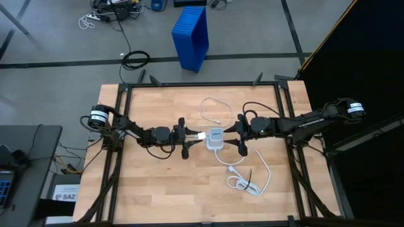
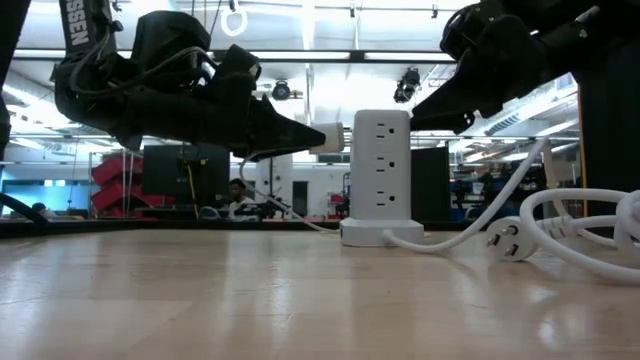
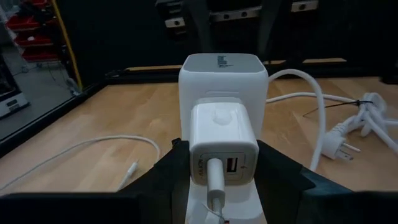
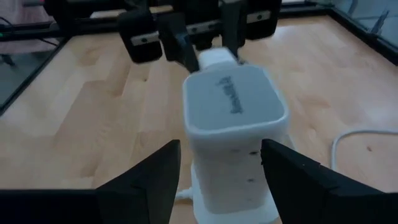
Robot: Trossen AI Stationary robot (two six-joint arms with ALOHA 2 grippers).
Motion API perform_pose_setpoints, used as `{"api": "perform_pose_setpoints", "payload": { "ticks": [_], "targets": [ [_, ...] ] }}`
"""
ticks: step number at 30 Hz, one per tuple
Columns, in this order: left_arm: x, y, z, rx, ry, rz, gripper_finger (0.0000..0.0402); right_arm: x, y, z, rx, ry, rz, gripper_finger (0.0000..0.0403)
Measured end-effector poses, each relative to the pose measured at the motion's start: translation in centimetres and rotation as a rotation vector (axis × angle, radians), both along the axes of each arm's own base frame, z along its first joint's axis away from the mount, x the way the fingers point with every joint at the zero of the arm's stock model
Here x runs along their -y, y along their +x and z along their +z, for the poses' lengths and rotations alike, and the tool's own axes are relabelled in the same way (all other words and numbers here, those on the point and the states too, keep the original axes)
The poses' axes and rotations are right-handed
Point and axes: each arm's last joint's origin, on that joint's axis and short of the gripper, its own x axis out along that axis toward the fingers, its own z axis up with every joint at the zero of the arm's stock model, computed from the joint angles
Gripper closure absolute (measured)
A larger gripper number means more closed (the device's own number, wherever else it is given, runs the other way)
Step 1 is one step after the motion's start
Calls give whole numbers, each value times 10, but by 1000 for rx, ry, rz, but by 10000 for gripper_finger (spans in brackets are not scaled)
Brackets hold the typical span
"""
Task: Insert USB
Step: Insert the charger adapter into the white outlet extension
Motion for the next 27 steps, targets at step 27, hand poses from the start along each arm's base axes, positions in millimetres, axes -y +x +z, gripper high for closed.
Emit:
{"api": "perform_pose_setpoints", "payload": {
  "ticks": [27],
  "targets": [
    [-12, 0, -1, -16, -29, -14, 275, 7, 28, -5, -35, -158, 3, 130]
  ]
}}
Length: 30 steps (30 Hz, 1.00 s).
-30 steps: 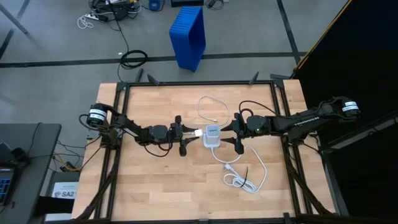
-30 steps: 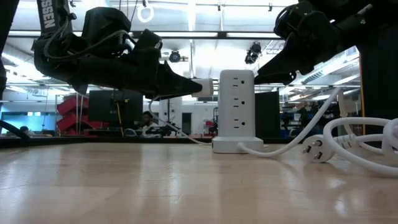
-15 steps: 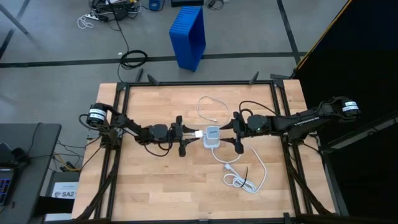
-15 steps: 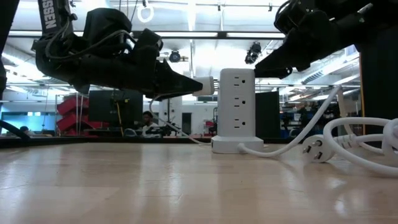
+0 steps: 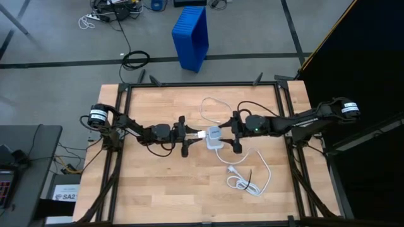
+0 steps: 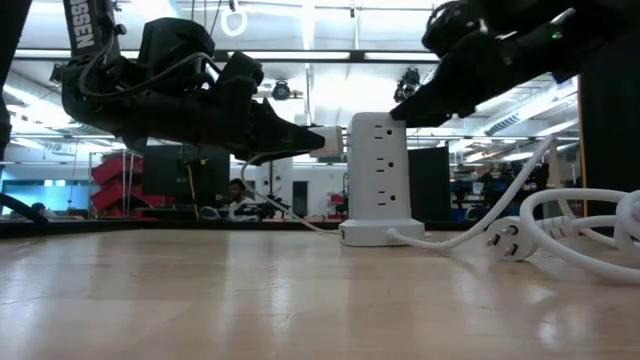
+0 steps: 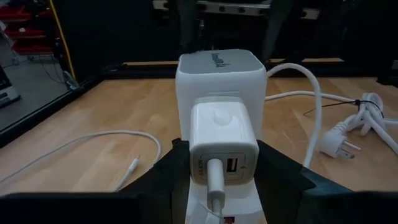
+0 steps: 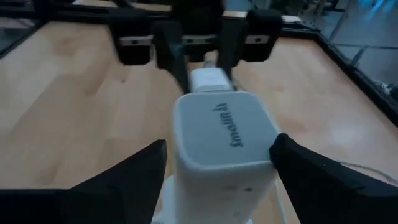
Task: Insert USB
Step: Insert the charger adapter into the white outlet extension
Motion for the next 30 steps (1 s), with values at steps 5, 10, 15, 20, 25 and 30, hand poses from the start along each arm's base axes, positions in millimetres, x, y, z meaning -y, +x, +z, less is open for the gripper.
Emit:
{"api": "perform_pose_setpoints", "payload": {
  "ticks": [5, 10, 15, 20, 25, 30],
  "targets": [
    [0, -1, -1, -10, -7, -4, 275, 4, 10, -5, 18, 17, 21, 129],
    [0, 0, -1, -7, -8, -6, 275, 10, 6, 1, 34, 28, 24, 127],
    [0, 1, 0, -2, -7, -8, 275, 19, 3, 6, 59, 170, 12, 104],
    [0, 1, 1, -1, -8, -9, 275, 20, 6, -5, -5, 184, 9, 77],
    [0, 1, 1, -1, -12, -9, 275, 18, 10, -13, -20, 164, 24, 64],
    [0, 1, 0, -2, -15, -12, 275, 15, 15, -15, 12, 130, 63, 83]
  ]
}}
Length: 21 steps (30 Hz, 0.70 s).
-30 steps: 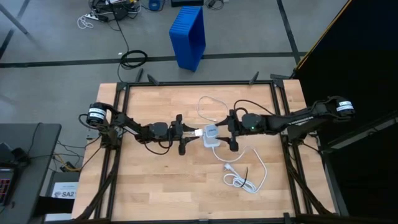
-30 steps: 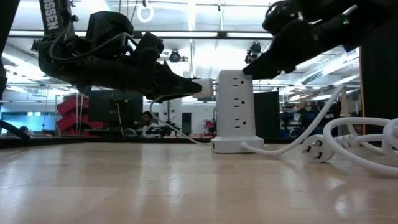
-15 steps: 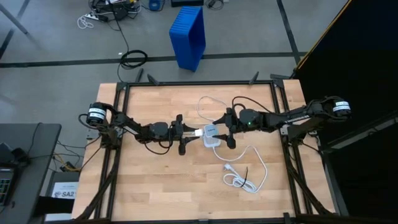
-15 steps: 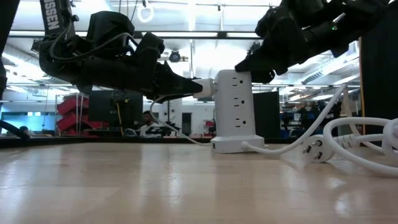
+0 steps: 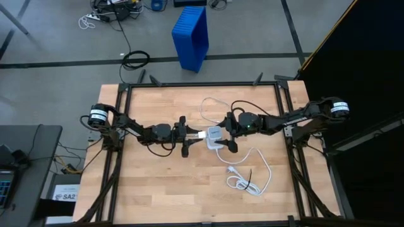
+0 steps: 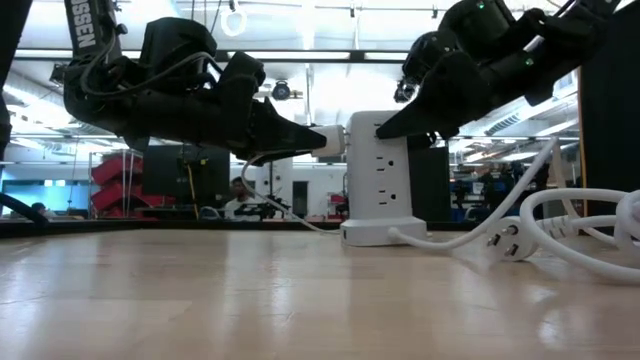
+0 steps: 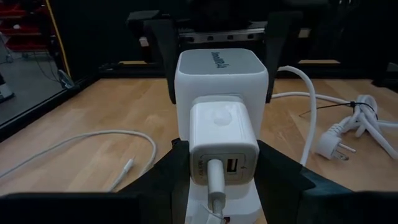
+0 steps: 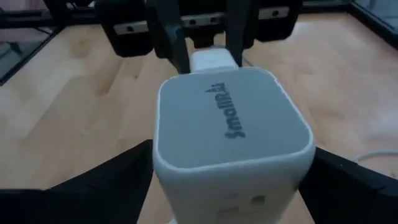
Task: Insert USB
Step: Insert the charger adapter into the white outlet extension
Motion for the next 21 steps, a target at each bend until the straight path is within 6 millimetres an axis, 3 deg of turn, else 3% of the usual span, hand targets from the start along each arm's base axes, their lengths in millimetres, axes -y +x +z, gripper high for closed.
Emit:
{"api": "perform_pose_setpoints", "payload": {
  "ticks": [5, 21],
  "targets": [
    [0, 0, 0, -2, -5, -6, 275, 0, 1, -1, 0, -9, 9, 142],
    [-5, 0, 0, -5, -20, -135, 276, -2, 2, -3, 13, 0, 80, 142]
  ]
}}
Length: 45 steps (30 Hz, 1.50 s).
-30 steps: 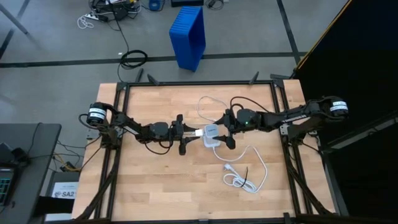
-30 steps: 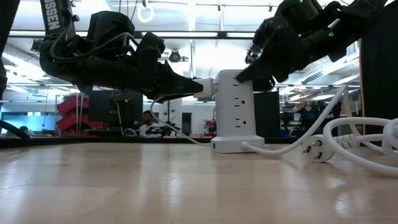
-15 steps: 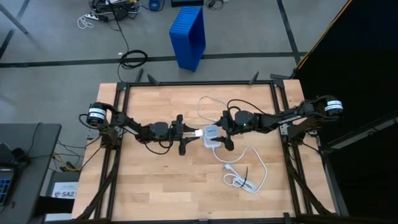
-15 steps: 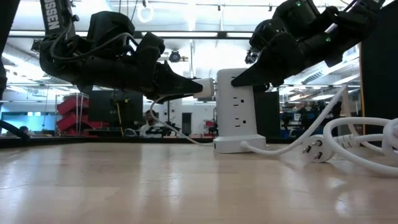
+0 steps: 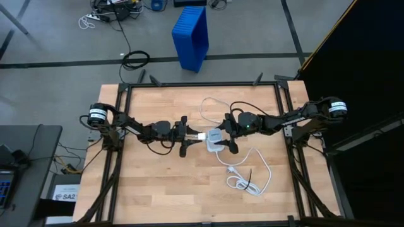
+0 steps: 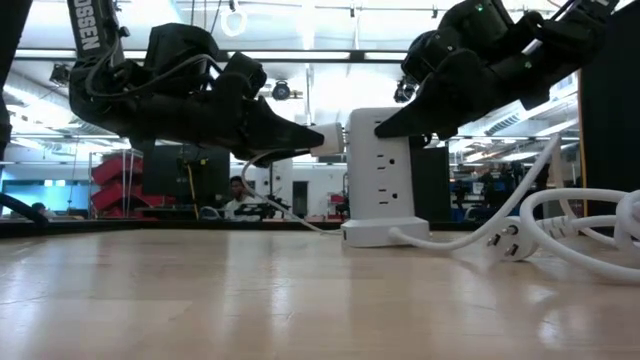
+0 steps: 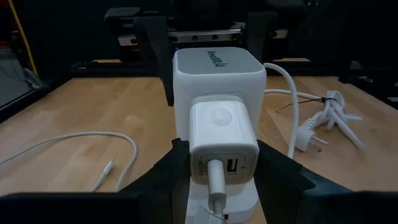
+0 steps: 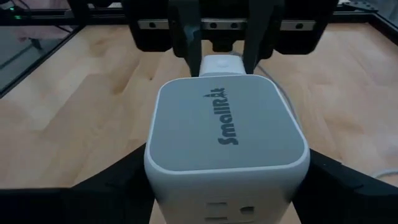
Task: Insert USB
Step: Insert the charger adapter into the white outlet extension
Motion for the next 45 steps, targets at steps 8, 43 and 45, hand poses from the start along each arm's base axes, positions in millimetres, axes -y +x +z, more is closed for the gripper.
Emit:
{"api": "perform_pose_setpoints", "payload": {
  "ticks": [8, 43, 45],
  "targets": [
    [0, 6, 3, -20, -33, -7, 276, 0, 0, 0, -2, 7, -46, 142],
    [0, 32, 47, -318, -15, -17, 276, -8, 9, 10, -96, -9, -45, 142],
    [0, 32, 47, -319, -14, -17, 276, -8, 9, 10, -96, -10, -45, 142]
  ]
}}
